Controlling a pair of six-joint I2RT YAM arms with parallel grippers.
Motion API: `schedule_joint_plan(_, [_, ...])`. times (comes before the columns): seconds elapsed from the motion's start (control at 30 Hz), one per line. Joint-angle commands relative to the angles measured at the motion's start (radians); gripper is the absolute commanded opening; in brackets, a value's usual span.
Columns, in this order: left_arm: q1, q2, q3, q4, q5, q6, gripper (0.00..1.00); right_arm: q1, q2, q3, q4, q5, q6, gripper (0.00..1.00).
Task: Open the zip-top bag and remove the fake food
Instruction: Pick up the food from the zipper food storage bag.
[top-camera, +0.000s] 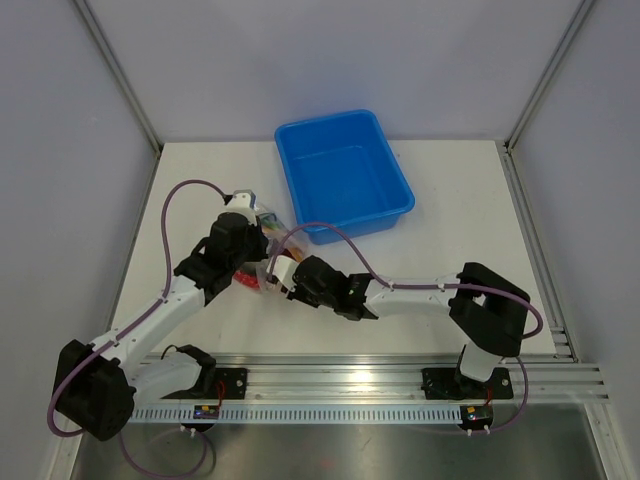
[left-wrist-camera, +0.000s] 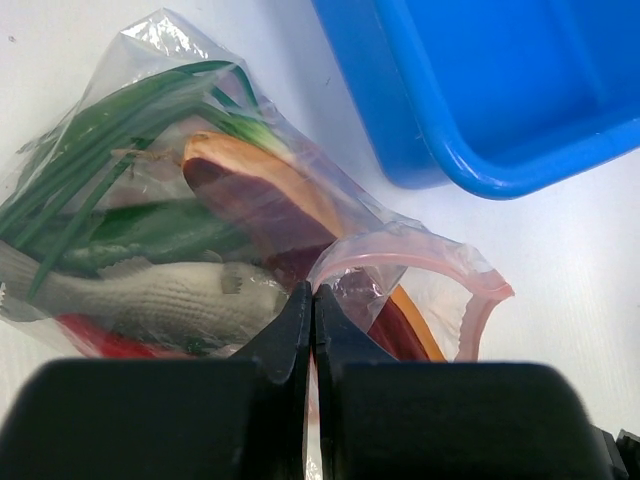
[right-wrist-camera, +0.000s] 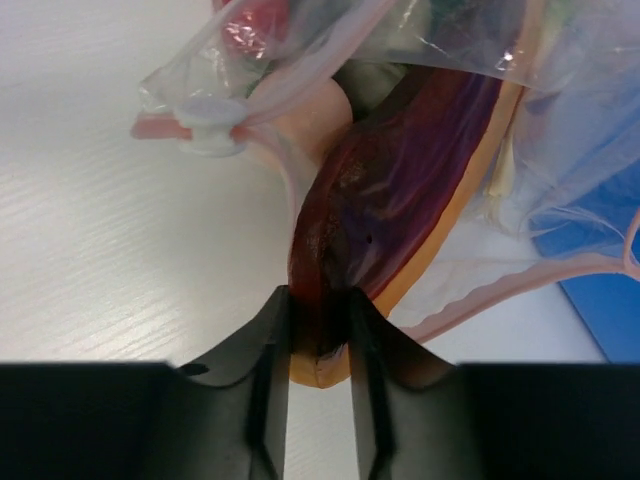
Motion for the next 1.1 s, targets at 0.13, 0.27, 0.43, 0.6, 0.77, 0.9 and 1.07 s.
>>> schedule_joint_plan(0.13, [0.007, 0.001, 0.005, 0.043, -0.004, 0.001, 0.0, 0.005, -0.081, -0.01, 0.031, 0.043, 0.009, 0.11])
schedule_joint_plan(0.27, [0.007, 0.007, 0.004, 0.042, -0.008, 0.001, 0.0, 0.005, -0.141, -0.047, 0.063, 0.045, 0.019, 0.03])
schedule_joint_plan(0.43, [0.007, 0.018, 0.01, 0.042, -0.008, 0.003, 0.0, 0.005, -0.174, -0.067, 0.086, 0.058, 0.035, 0.0])
schedule_joint_plan(0.6, [0.007, 0.037, 0.013, 0.036, -0.007, 0.007, 0.0, 0.004, -0.213, -0.09, 0.106, 0.091, 0.048, 0.04])
schedule_joint_plan(0.77, [0.007, 0.044, 0.019, 0.029, -0.011, 0.006, 0.0, 0.004, -0.217, -0.093, 0.114, 0.119, 0.053, 0.05])
schedule_joint_plan(0.9, [0.007, 0.047, 0.024, 0.02, -0.021, 0.009, 0.0, 0.005, -0.205, -0.082, 0.105, 0.157, 0.058, 0.13])
schedule_joint_plan(1.07, [0.007, 0.053, 0.027, 0.017, -0.022, 0.009, 0.0, -0.002, -0.211, -0.092, 0.114, 0.151, 0.067, 0.2])
